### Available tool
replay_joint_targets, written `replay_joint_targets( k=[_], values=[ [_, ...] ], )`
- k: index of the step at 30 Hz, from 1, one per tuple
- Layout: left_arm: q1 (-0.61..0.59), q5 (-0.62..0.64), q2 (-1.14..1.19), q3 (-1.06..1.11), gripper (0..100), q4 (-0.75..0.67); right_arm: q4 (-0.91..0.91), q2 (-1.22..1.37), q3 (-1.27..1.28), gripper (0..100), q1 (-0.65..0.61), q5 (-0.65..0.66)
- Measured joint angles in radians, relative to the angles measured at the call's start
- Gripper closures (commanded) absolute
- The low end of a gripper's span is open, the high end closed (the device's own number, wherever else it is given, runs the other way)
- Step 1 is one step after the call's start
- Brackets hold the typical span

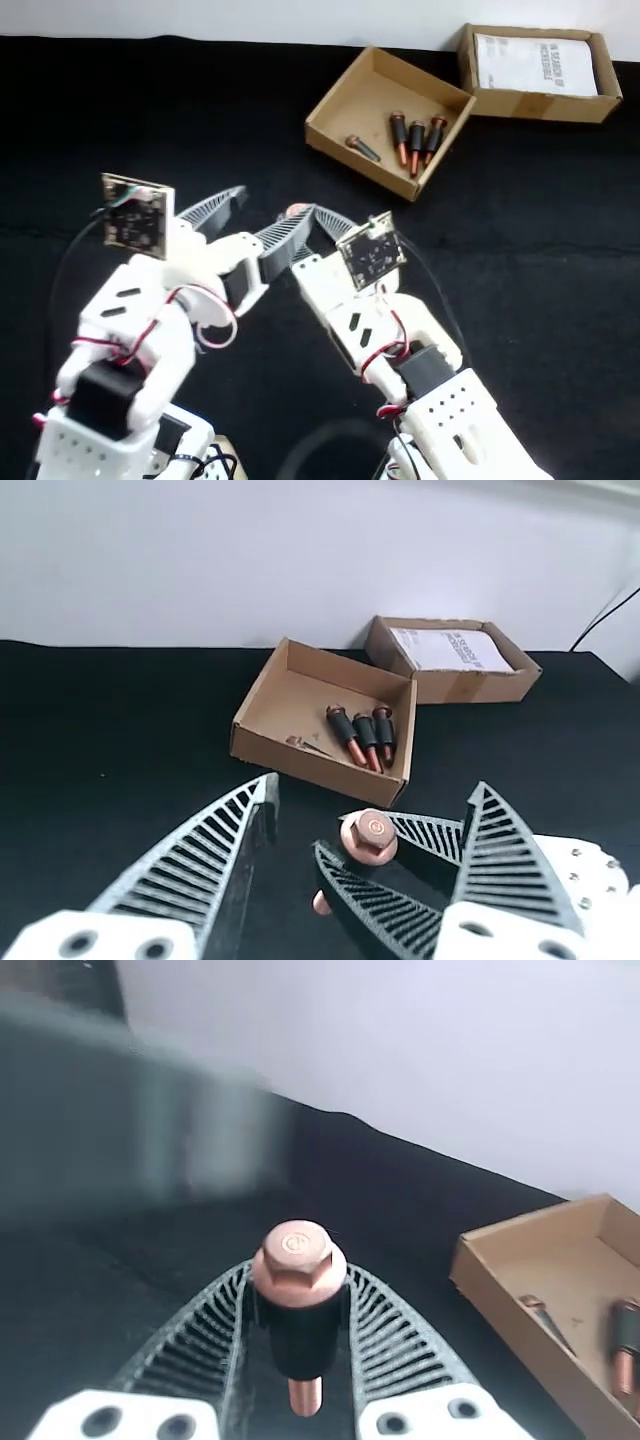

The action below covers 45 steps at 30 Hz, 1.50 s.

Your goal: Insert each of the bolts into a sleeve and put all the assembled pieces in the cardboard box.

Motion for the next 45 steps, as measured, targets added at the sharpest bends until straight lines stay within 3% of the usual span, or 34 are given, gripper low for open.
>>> replay_joint_targets(
  k=[5,13,19,26,45],
  values=[
    [-0.084,0.0,0.0,-0.133,71,0.121,0.0,0.0,0.0,99.2,0.086,-0.005],
    [-0.334,-0.002,-0.08,-0.178,71,0.163,0.005,0.023,-0.193,99.2,0.29,-0.146],
    [-0.476,-0.002,-0.273,-0.046,71,0.164,0.009,0.229,-0.47,99.2,0.385,-0.155],
    [-0.537,-0.002,-0.494,0.262,71,0.164,0.14,0.582,-0.822,99.2,0.408,-0.157],
    [-0.562,0.002,-0.517,0.864,71,-0.262,0.695,1.475,-1.801,99.2,0.454,-0.157]
  ],
)
